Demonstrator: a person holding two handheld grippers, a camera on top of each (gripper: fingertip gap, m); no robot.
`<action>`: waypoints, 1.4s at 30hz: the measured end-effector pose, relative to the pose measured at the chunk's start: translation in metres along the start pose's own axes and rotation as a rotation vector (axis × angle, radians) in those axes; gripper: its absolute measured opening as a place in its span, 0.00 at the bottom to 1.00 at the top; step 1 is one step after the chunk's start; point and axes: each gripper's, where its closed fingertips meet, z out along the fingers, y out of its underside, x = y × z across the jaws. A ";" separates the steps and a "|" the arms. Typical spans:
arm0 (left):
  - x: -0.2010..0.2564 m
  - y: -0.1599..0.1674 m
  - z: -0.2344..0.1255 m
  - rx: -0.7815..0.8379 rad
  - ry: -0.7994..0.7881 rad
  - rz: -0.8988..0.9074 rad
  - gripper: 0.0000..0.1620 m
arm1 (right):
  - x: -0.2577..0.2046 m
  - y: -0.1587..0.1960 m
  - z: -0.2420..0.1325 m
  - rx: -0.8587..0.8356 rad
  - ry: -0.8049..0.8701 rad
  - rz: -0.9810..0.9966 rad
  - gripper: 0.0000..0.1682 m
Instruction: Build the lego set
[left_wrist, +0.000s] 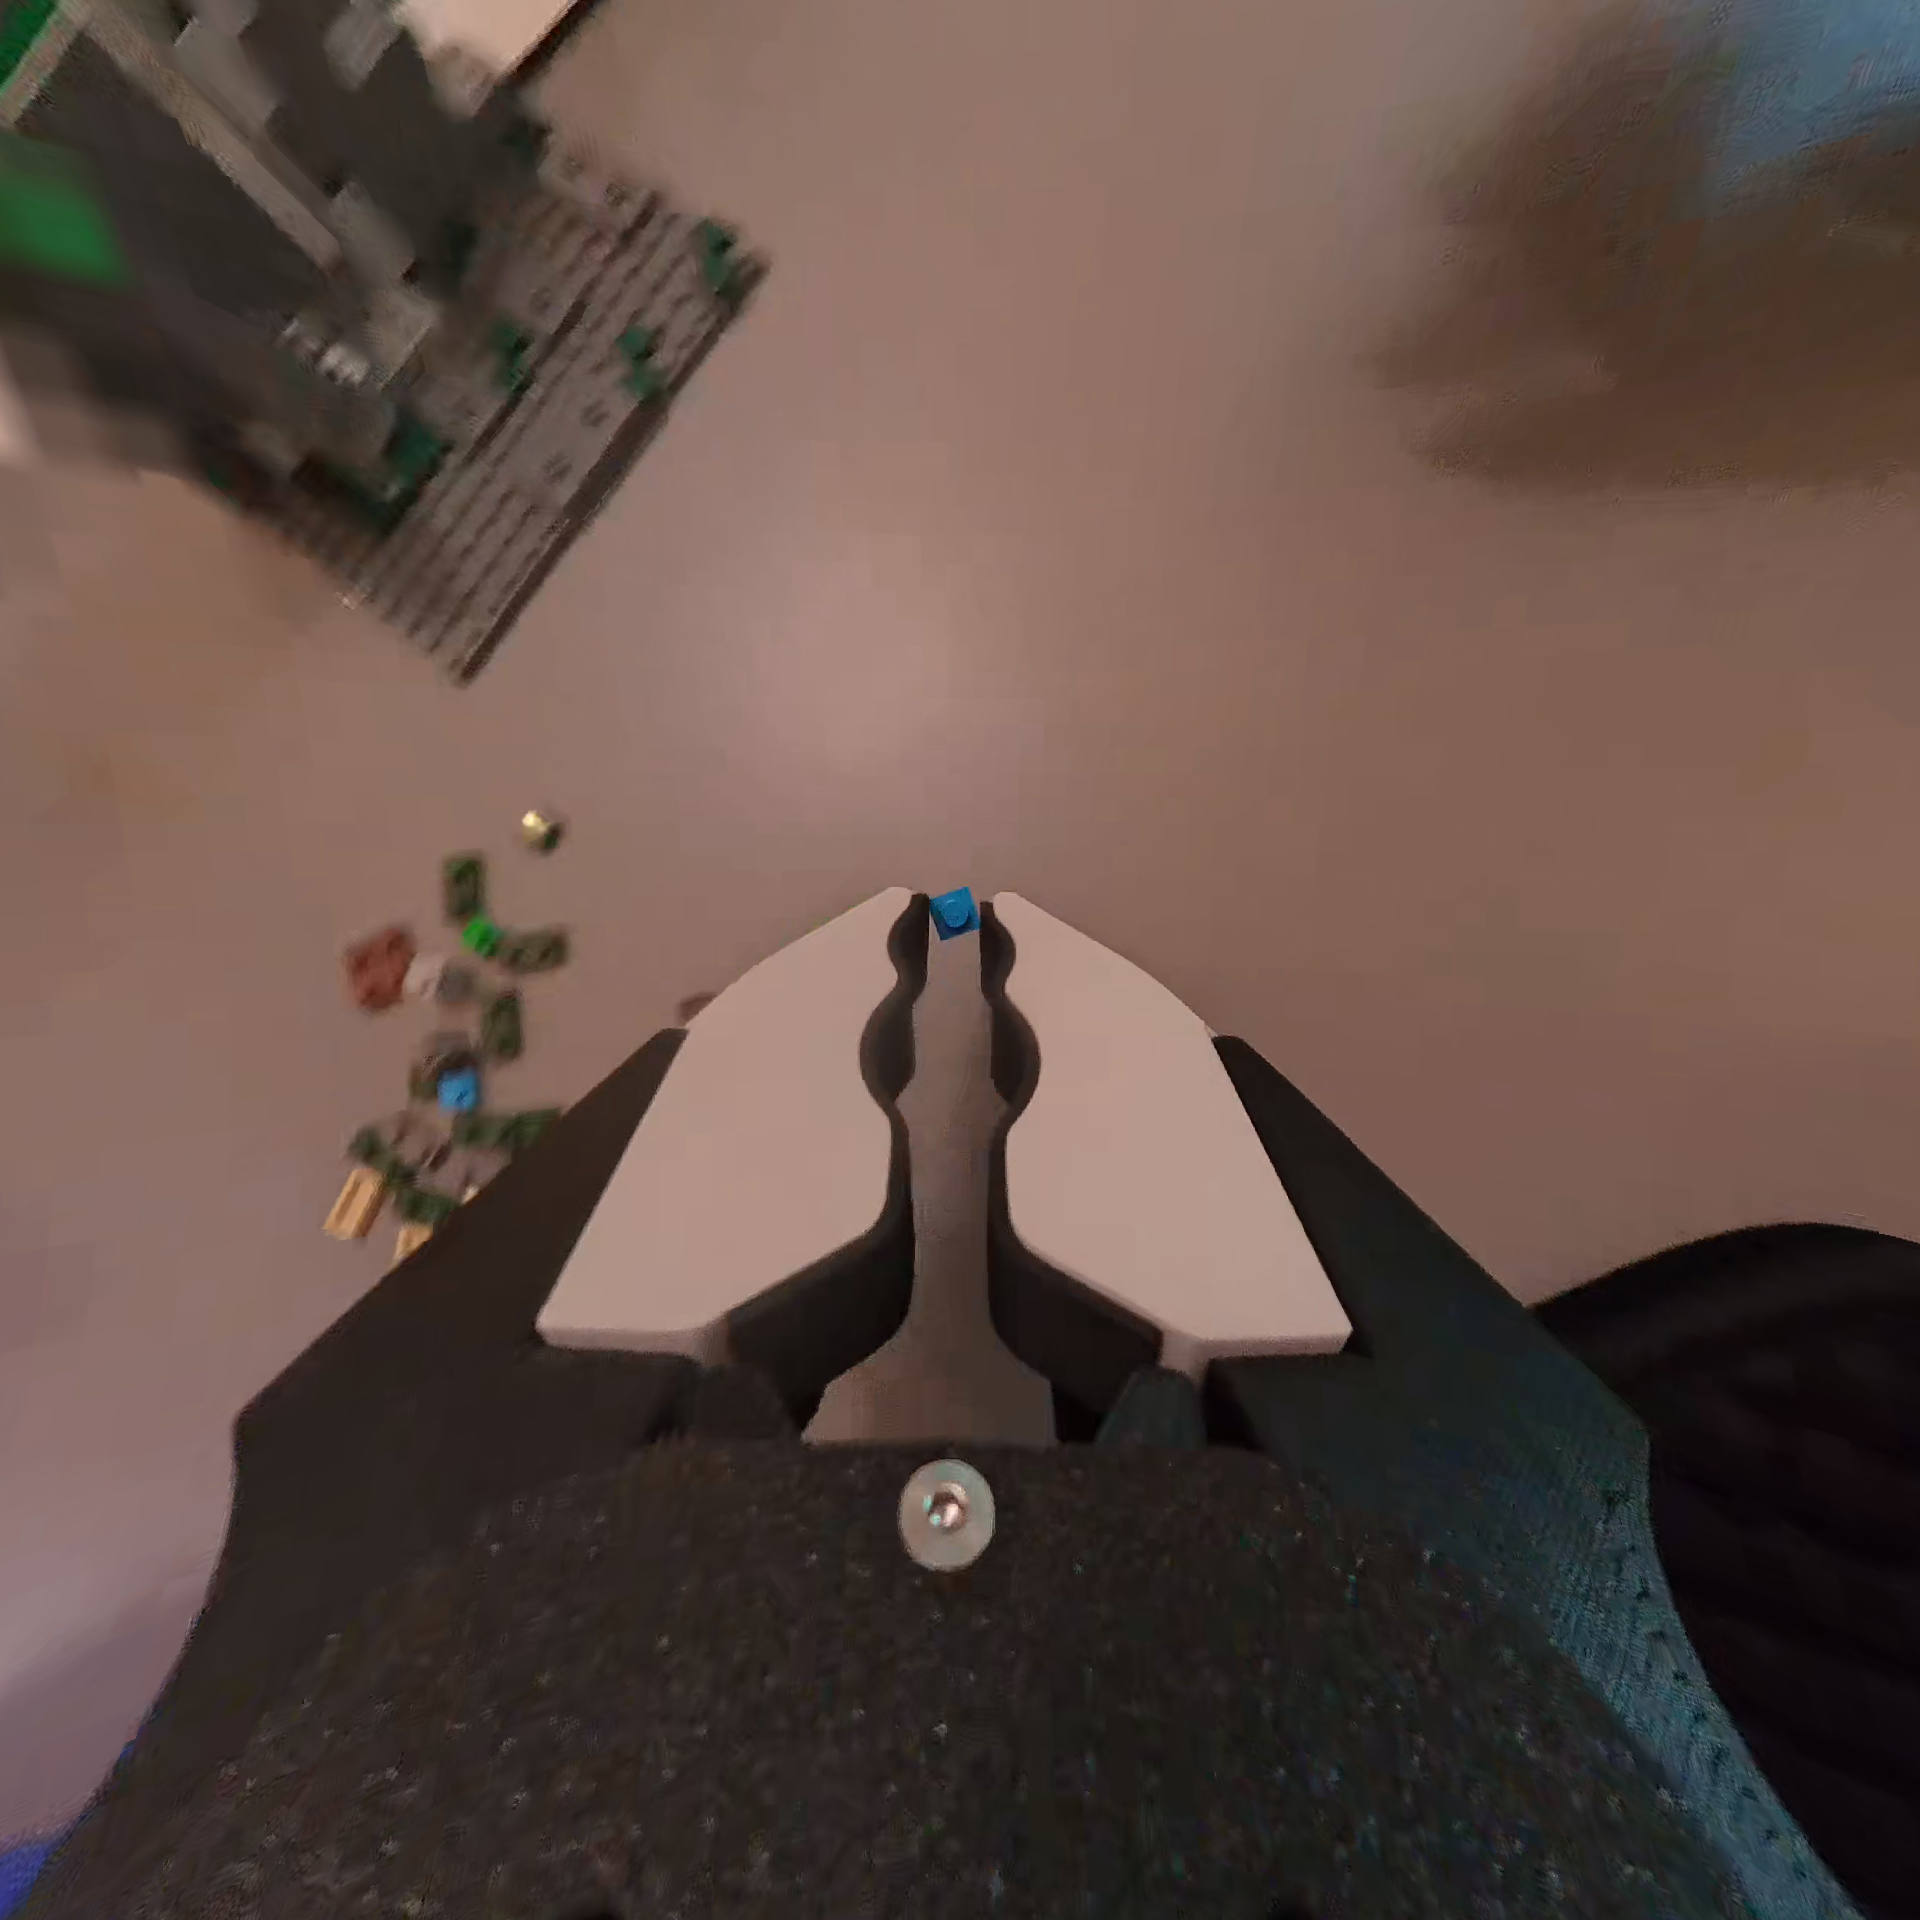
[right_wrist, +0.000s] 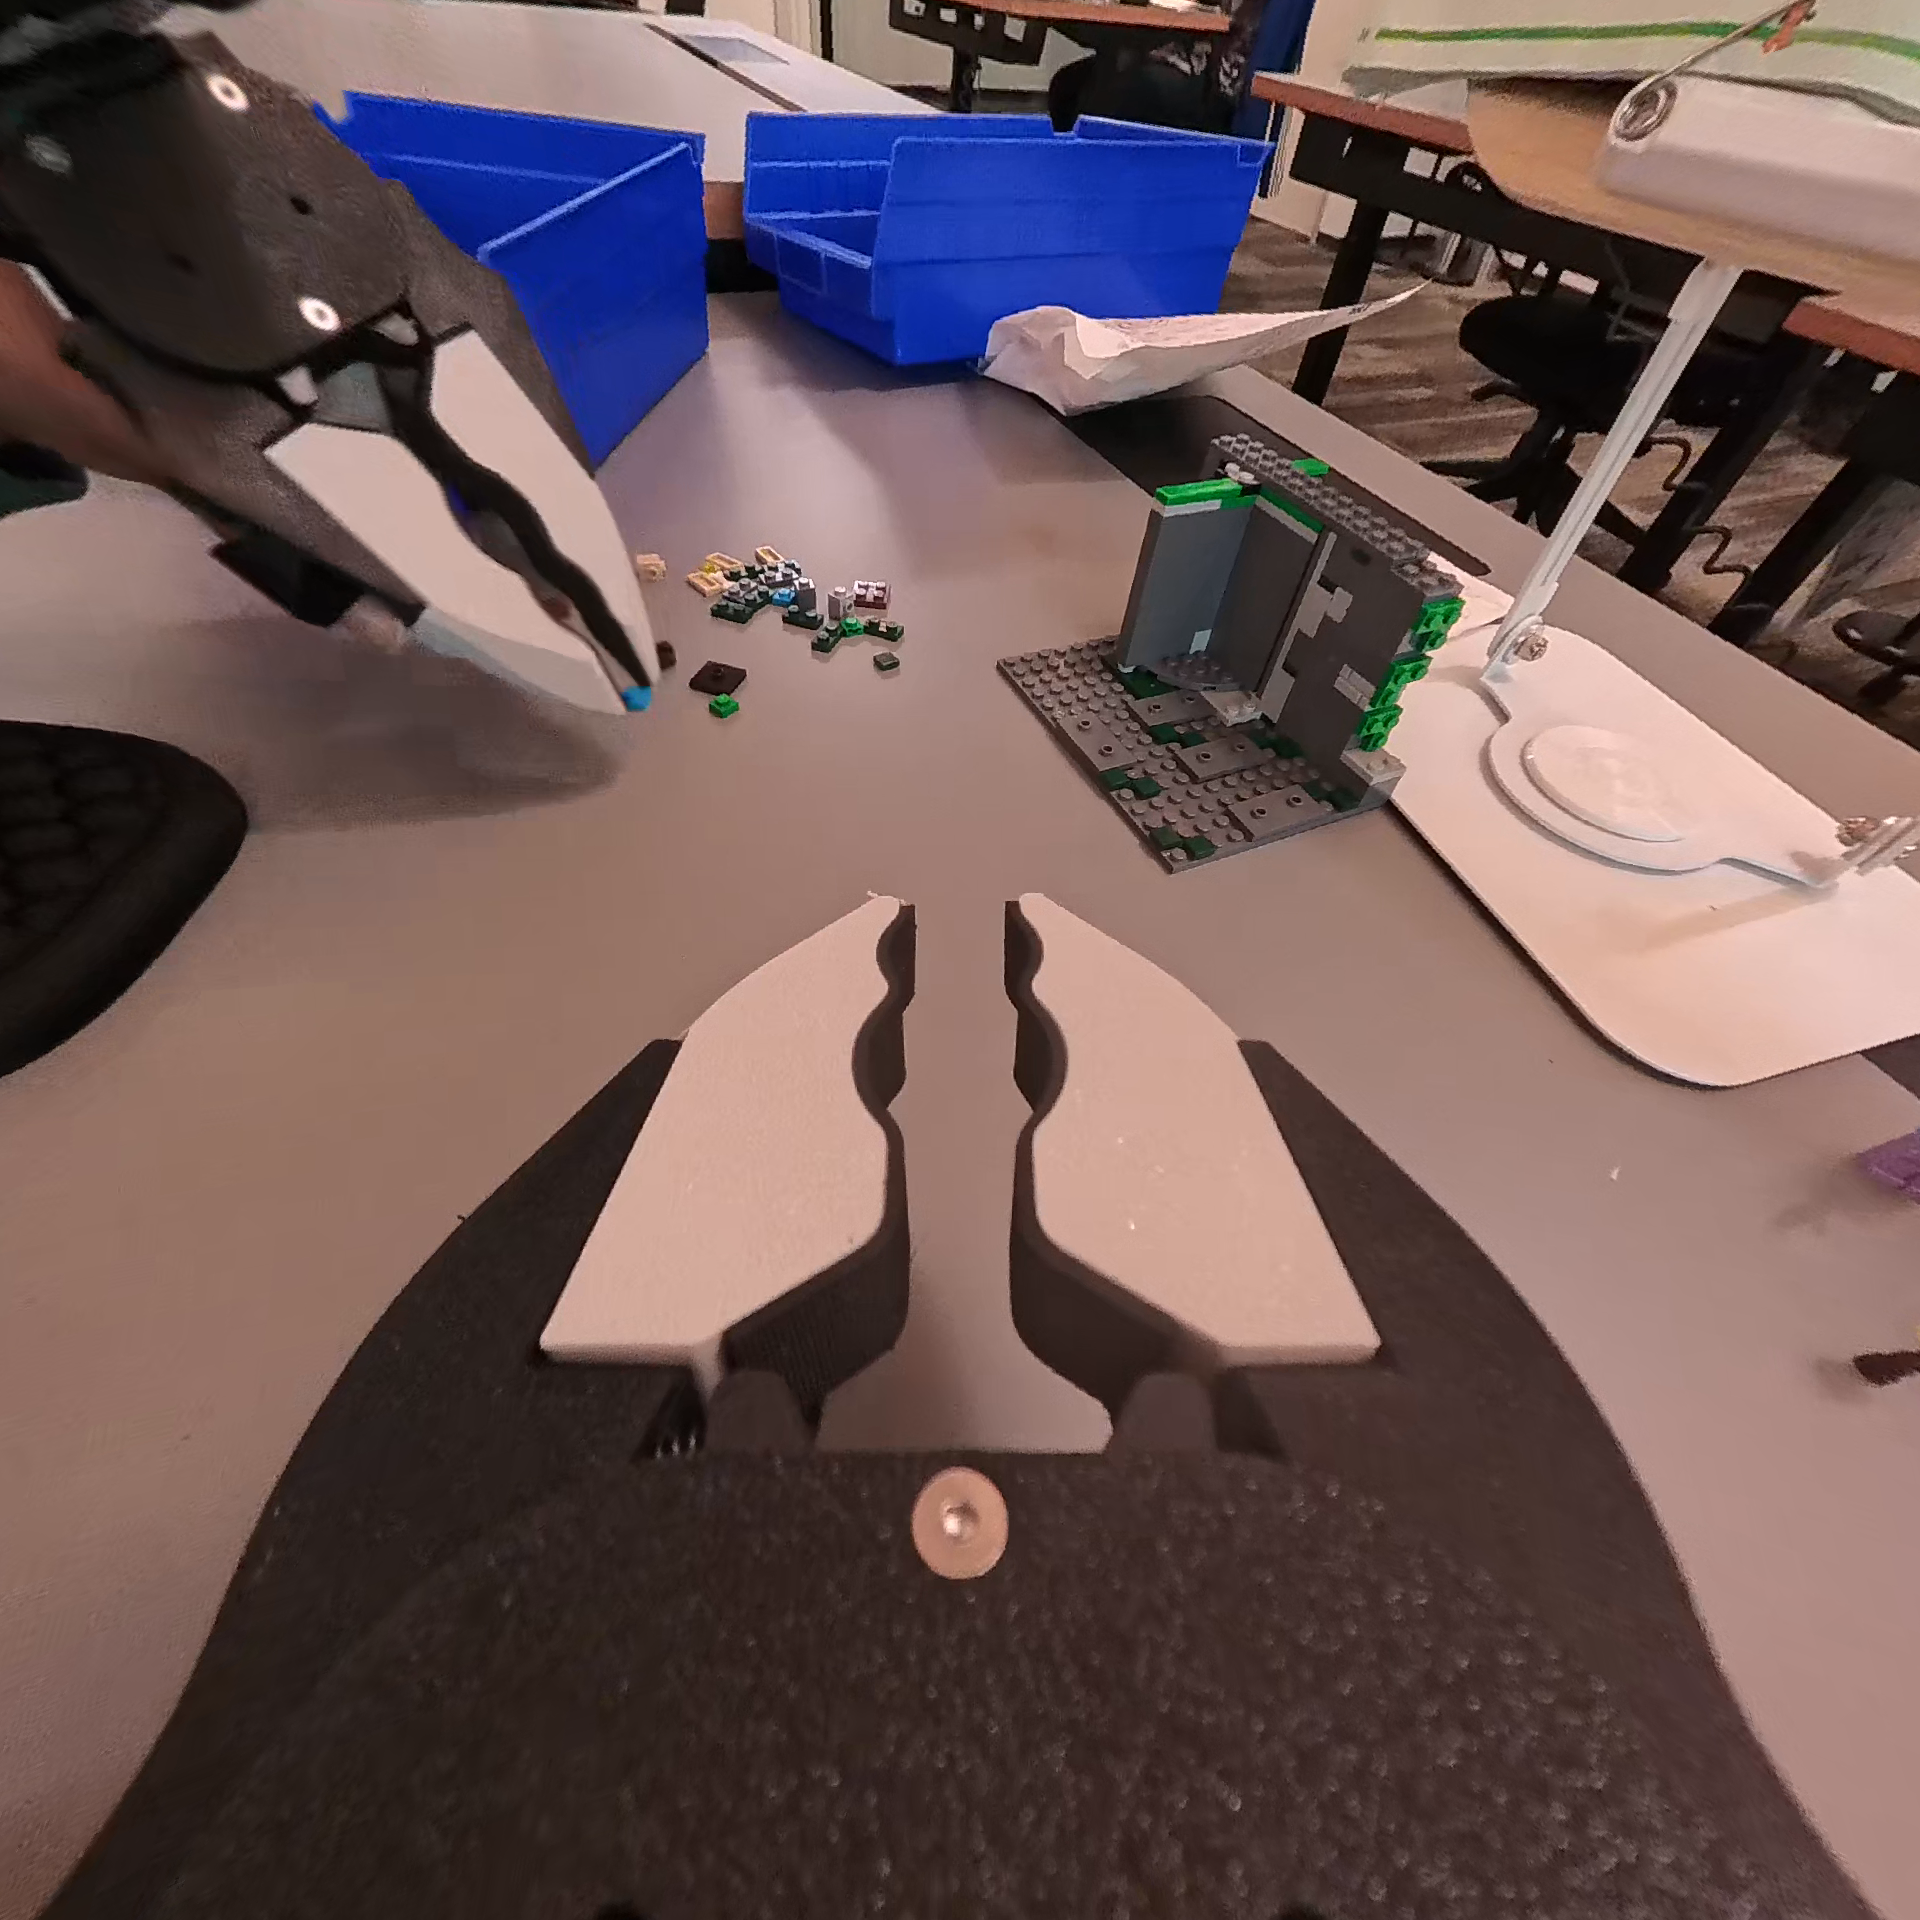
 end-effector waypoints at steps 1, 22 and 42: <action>0.010 -0.006 0.002 0.002 0.029 0.035 0.06 | 0.000 0.000 0.000 -0.002 0.000 -0.003 0.10; 0.020 -0.006 0.006 0.000 0.116 0.099 0.13 | 0.000 0.009 0.004 -0.039 0.001 -0.023 0.09; 0.066 -0.021 0.039 0.013 0.207 0.312 0.08 | -0.038 0.031 0.014 -0.156 -0.119 -0.243 0.09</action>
